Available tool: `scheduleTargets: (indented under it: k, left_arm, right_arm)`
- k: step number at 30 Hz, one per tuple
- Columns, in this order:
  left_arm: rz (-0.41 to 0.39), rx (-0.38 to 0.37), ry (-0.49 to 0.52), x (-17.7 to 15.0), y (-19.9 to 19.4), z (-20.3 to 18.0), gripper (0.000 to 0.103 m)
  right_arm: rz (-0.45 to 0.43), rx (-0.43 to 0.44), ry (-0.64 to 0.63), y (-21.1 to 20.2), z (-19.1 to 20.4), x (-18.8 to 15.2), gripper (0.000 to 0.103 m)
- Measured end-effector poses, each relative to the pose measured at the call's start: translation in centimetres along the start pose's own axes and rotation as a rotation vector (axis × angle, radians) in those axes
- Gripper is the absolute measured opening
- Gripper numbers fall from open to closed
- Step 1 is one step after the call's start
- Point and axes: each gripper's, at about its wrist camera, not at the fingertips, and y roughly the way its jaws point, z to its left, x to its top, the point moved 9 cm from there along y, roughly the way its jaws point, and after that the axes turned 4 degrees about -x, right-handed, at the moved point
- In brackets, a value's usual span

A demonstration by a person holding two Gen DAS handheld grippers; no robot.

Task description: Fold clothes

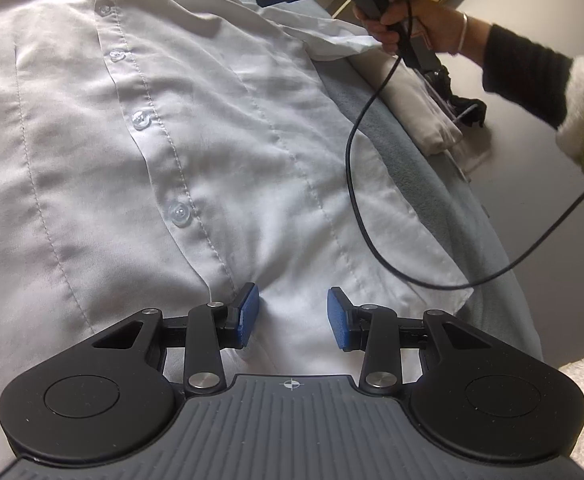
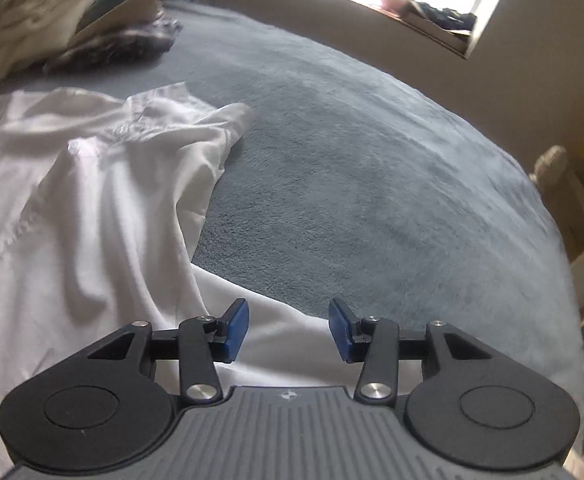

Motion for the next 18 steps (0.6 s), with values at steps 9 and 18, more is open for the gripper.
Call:
scheduleTargets:
  k: [9, 18]
  left_arm:
    - [0.015, -0.010, -0.016, 0.1, 0.0, 0.3, 0.038]
    - [0.019, -0.026, -0.023, 0.1, -0.1, 0.6, 0.038]
  right_arm:
    - [0.123, 0.118, -0.149, 4.2, 1.6, 0.0, 0.052]
    - [0.027, 0.004, -0.062, 1.6, 1.1, -0.9, 0.000]
